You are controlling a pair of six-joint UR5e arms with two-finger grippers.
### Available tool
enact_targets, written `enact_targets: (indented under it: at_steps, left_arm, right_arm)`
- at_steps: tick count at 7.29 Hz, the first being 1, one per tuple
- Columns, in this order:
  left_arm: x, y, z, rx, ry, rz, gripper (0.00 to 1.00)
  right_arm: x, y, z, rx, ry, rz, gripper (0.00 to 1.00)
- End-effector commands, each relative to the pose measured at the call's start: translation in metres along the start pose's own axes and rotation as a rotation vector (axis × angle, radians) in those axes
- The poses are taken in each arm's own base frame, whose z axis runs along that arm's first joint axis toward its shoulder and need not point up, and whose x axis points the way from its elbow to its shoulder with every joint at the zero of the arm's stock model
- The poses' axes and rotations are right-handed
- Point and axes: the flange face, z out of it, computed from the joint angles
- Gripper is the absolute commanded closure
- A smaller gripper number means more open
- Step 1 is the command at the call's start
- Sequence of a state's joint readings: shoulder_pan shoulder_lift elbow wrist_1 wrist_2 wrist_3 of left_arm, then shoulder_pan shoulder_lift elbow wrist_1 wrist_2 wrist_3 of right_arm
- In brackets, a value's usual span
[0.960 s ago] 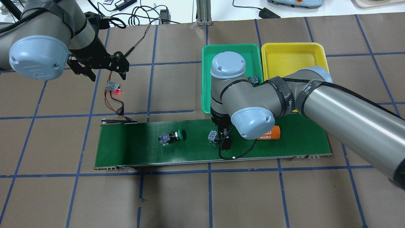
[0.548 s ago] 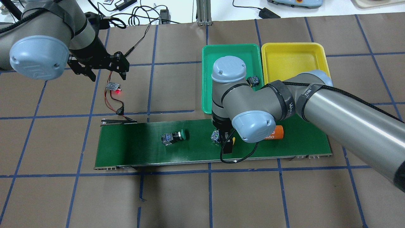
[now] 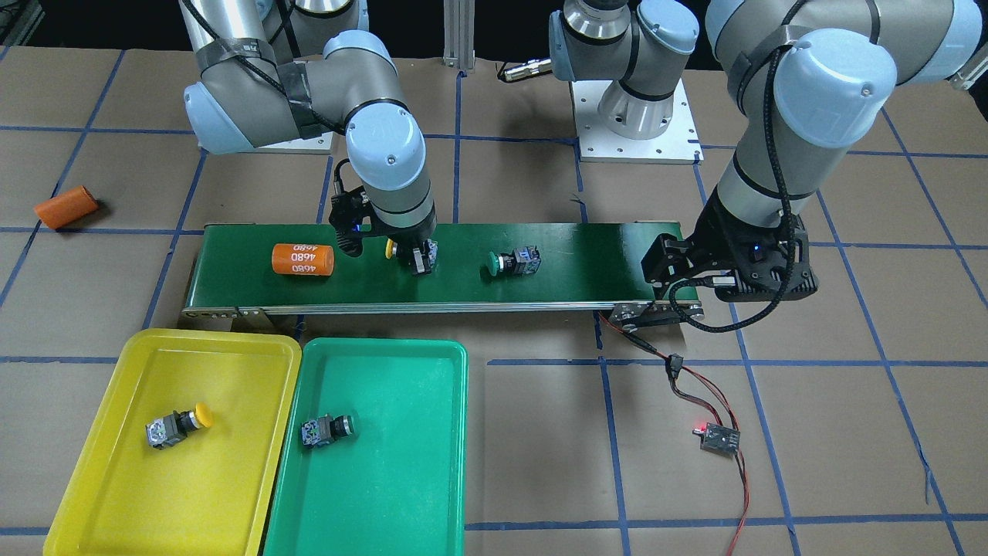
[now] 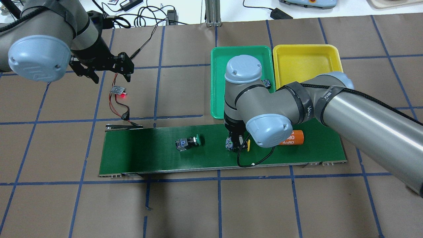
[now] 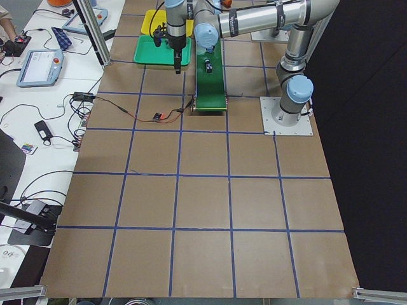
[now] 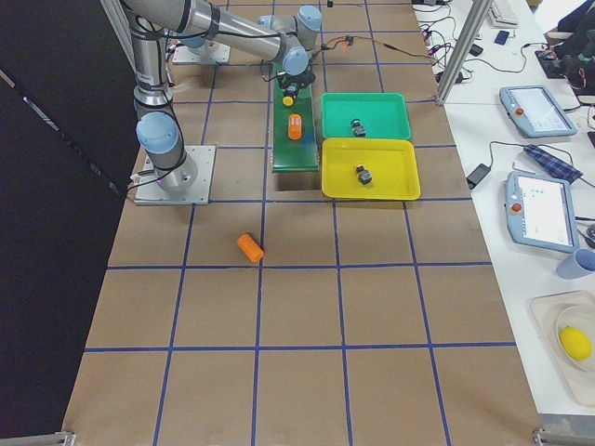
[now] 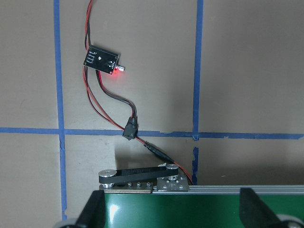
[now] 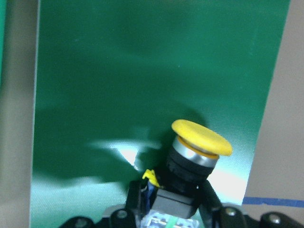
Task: Sort buttons by color to trays
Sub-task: 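Carry the yellow button into the yellow tray and release it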
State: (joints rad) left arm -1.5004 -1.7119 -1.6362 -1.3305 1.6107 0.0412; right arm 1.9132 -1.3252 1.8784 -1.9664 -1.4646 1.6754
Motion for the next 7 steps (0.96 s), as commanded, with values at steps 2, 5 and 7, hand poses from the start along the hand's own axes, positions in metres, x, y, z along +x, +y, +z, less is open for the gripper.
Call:
enact_targets:
  at_steps: [2, 5, 7]
  left_arm:
    - [0.000, 0.000, 0.001, -0.009, -0.003, 0.000, 0.00]
    - [-0.006, 0.009, -0.002, -0.061, -0.042, 0.040, 0.00]
    - [-0.005, 0.004, -0.018, -0.079, -0.050, 0.047, 0.00]
  right_arm:
    - [-0.035, -0.055, -0.054, 0.059, -0.107, -0.139, 1.00]
    - [-0.084, -0.161, -0.067, 0.085, -0.165, -0.342, 1.00]
    - [-0.123, -0.211, -0.029, 0.084, -0.144, -0.357, 1.00]
